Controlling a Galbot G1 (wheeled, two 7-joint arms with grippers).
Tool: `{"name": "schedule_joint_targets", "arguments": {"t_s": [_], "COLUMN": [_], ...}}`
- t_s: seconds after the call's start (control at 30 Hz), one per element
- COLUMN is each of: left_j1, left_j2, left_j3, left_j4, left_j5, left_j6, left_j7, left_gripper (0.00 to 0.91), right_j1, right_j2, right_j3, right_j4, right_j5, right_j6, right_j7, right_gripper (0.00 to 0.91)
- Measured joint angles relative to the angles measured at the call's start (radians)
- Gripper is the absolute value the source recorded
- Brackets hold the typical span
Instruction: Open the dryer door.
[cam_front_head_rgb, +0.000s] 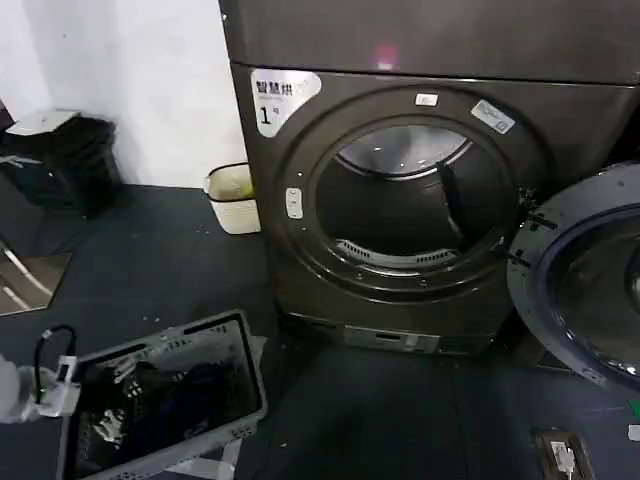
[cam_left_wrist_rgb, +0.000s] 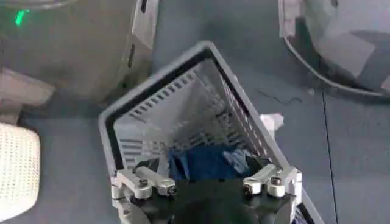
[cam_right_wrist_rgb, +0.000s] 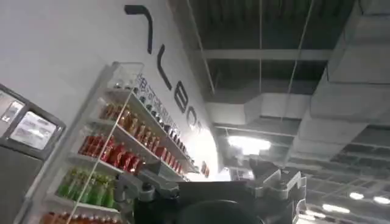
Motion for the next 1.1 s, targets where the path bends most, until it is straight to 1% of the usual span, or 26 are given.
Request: {"name": "schedule_joint_targets", "arguments": {"t_s": [0.1,0.27,0.4,1.1], "left_j1": [0.024,0.028,0.027,0.026], "left_j2": [0.012,0.022,0.026,0.017], "left_j3": [-0.007,-0.017,-0.02,-0.034], "left_j4": [0.019,0.027,0.029,0.061], "left_j5": [0.02,0.021,0.033,0.069], "left_j6": [0.009,0.024,0.04,0.041], "left_j7": [0.006,0.019,0.01,0.036], "left_gripper": [0.907,0.907,0.907,0.907], "right_j1": [-0.007,-0.009,-0.011,-0.006], "right_j2": [-0.006,-0.01,-0.01,0.005], "right_j3": [0.006,0.009,0.009,0.0], "right_j4": [0.0,0.001,0.002,0.01], "right_j5": [0.002,0.003,0.003,0.005], "right_j6": [0.002,0.002,0.005,0.009], "right_j7": [-0.001,-0.005,-0.007,-0.011], "right_gripper": [0.907,0.907,0.907,0.907]}}
